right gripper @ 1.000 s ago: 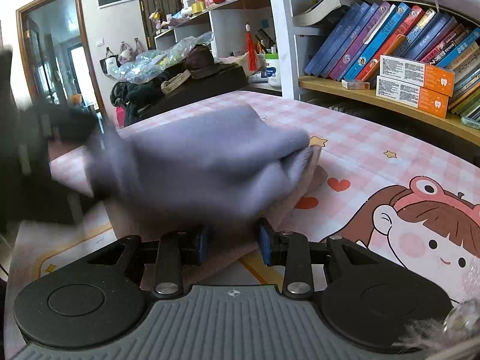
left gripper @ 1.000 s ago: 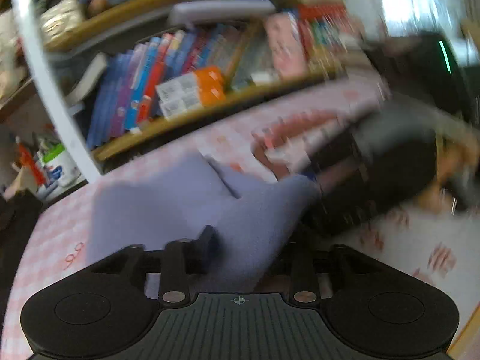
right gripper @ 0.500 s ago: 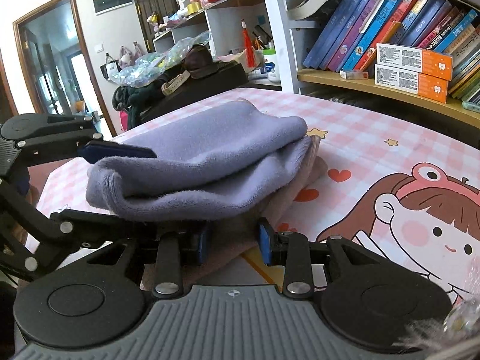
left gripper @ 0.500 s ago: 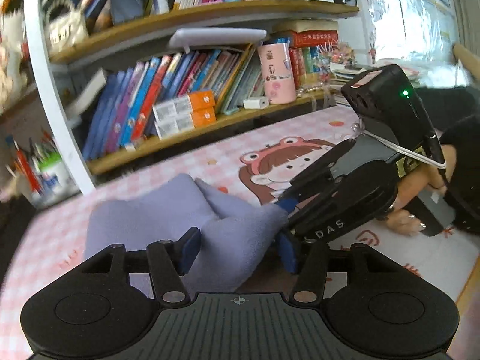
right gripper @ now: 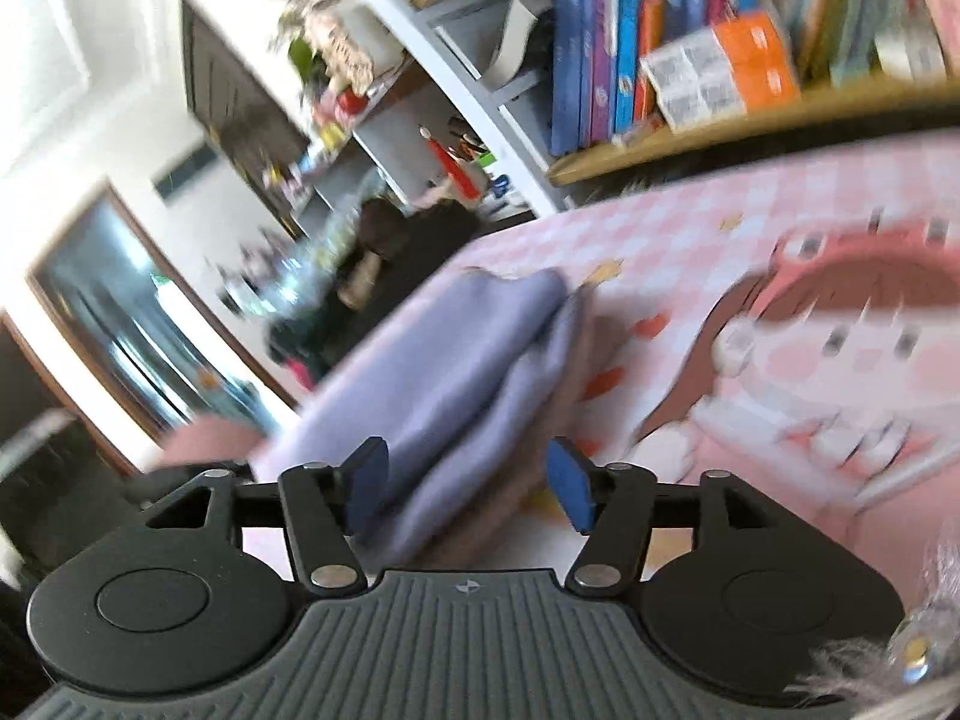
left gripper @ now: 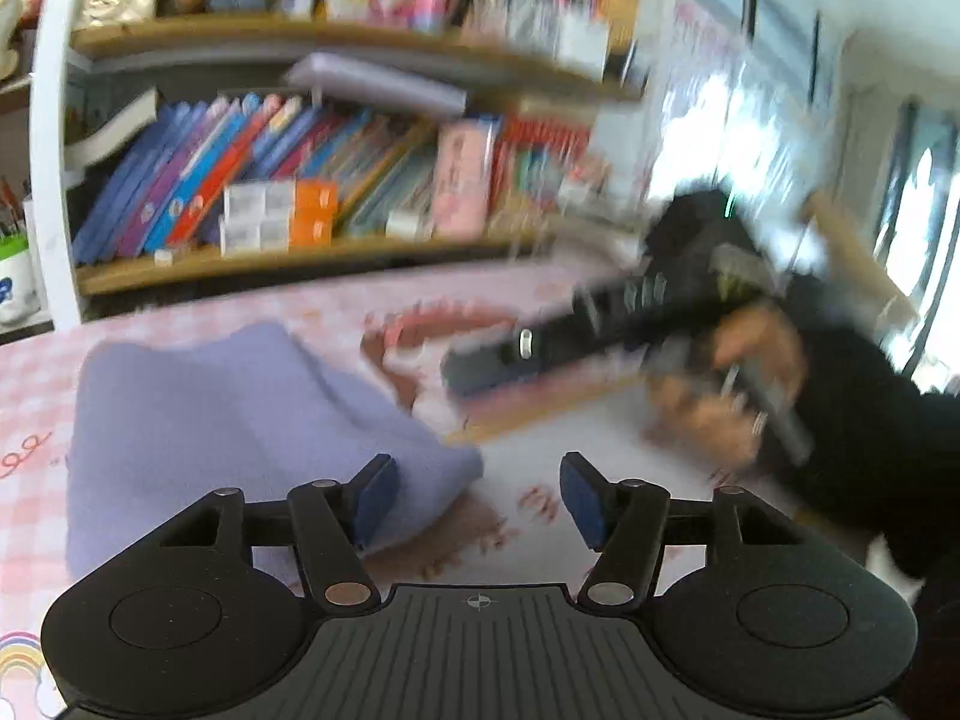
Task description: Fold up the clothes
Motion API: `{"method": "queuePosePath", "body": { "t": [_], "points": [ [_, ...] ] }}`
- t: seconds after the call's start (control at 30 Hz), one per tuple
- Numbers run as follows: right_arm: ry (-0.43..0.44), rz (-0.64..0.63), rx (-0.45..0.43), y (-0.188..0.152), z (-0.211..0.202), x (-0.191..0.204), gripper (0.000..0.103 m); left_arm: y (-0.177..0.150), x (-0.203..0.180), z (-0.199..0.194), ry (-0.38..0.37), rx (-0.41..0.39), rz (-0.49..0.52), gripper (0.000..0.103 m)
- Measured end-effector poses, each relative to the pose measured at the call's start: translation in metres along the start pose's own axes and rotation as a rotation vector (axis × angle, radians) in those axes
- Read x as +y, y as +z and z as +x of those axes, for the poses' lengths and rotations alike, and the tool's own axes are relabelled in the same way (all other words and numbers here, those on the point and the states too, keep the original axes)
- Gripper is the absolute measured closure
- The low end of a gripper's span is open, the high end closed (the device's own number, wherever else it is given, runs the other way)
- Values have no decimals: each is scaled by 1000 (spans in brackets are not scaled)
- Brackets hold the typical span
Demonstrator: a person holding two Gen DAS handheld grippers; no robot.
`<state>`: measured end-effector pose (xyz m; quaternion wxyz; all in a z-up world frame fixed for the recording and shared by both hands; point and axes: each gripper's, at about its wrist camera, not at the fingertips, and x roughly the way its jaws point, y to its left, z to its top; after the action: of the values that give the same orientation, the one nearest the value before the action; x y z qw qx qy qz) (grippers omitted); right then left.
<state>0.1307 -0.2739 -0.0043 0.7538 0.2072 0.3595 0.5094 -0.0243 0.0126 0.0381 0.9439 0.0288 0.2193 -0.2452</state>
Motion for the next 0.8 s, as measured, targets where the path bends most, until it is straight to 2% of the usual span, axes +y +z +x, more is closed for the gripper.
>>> {"method": "queuePosePath", "body": {
  "t": [0.13, 0.2, 0.33, 0.43, 0.5, 0.53, 0.57, 0.6, 0.63, 0.73, 0.77, 0.8],
  "points": [
    [48, 143, -25, -12, 7, 8, 43, 6, 24, -28, -26, -95, -62, 35],
    [44, 194, -30, -16, 12, 12, 43, 4, 39, -26, 45, -76, -66, 36],
    [-31, 271, -20, -19, 30, 15, 42, -18, 47, -7, 13, 5, -72, 39],
    [-75, 308, -29, -15, 43, 20, 43, -29, 38, -2, 14, 0, -14, 39],
    [-116, 288, -34, -9, 51, 27, 45, -32, 38, -2, -13, -3, -37, 39],
    [-142, 264, -32, -5, 56, 32, 55, -33, 39, -3, -26, -2, -52, 39],
    [-184, 217, -21, -3, 62, 39, 76, -33, 41, -3, -36, -2, -60, 38],
    [-240, 126, -11, -2, 67, 51, 84, -33, 42, -3, -44, -1, -61, 38],
    [-300, 20, -3, -3, 71, 65, 88, -33, 43, -4, -53, 1, -63, 37],
    [-361, -323, -50, -17, 66, 120, 91, -35, 47, -4, -78, 1, -70, 37],
    [-371, -391, -70, -22, 64, 132, 91, -35, 49, -2, -82, -3, -74, 37],
    [-389, -404, -80, -25, 62, 134, 91, -36, 50, -2, -87, -7, -81, 37]
  ]
}}
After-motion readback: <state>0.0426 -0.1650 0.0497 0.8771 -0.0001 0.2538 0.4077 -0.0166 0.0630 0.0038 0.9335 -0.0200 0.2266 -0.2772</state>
